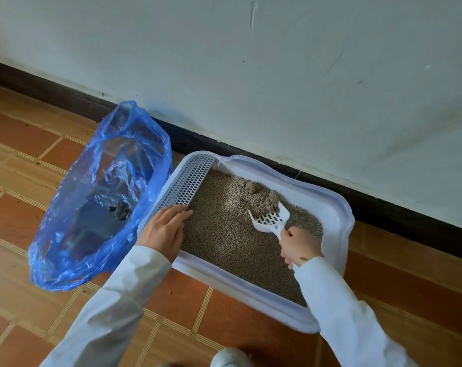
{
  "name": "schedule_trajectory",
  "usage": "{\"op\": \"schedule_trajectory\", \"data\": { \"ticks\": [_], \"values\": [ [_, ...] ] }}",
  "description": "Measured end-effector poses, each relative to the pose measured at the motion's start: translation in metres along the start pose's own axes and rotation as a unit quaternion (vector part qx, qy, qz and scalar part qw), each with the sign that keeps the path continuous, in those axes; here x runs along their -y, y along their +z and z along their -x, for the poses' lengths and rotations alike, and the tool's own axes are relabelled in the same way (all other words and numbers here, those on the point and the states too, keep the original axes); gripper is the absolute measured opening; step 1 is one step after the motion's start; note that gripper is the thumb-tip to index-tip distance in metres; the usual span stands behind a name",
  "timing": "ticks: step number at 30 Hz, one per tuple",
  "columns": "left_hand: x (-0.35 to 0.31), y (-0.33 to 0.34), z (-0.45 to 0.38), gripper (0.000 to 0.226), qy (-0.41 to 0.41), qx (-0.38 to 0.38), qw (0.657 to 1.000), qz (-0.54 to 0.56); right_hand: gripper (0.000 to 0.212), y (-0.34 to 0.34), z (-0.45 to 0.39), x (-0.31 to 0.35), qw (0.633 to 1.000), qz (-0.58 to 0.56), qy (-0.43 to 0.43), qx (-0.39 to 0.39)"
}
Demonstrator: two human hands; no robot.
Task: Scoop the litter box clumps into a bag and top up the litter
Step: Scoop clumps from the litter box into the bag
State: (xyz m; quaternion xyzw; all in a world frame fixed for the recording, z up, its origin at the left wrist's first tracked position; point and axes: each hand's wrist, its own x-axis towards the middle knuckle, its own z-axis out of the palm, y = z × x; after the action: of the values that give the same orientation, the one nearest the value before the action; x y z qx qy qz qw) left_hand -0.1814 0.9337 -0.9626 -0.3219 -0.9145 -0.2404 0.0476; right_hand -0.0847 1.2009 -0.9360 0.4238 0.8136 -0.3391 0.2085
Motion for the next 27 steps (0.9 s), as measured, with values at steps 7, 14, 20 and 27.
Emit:
{"op": "schedule_trajectory", "data": {
  "ticks": [7, 14, 20, 27],
  "values": [
    [0.005, 0.001, 0.005, 0.039, -0.007, 0.003, 1.0, 0.003, 0.024, 0.004, 0.001, -0.002, 0.993, -0.103, 0.011, 0.053],
    [0.006, -0.001, 0.006, 0.039, -0.017, 0.008, 1.0, 0.002, 0.019, -0.009, 0.016, 0.0, 0.964, -0.233, -0.002, 0.13],
    [0.006, -0.004, 0.007, 0.04, -0.024, 0.003, 1.0, -0.007, 0.019, -0.016, 0.031, -0.003, 0.966, -0.211, -0.051, 0.139],
    [0.008, -0.005, 0.009, 0.041, -0.031, 0.007, 0.999, -0.009, 0.02, -0.019, 0.04, 0.007, 0.965, -0.205, -0.082, 0.144]
  ]
}}
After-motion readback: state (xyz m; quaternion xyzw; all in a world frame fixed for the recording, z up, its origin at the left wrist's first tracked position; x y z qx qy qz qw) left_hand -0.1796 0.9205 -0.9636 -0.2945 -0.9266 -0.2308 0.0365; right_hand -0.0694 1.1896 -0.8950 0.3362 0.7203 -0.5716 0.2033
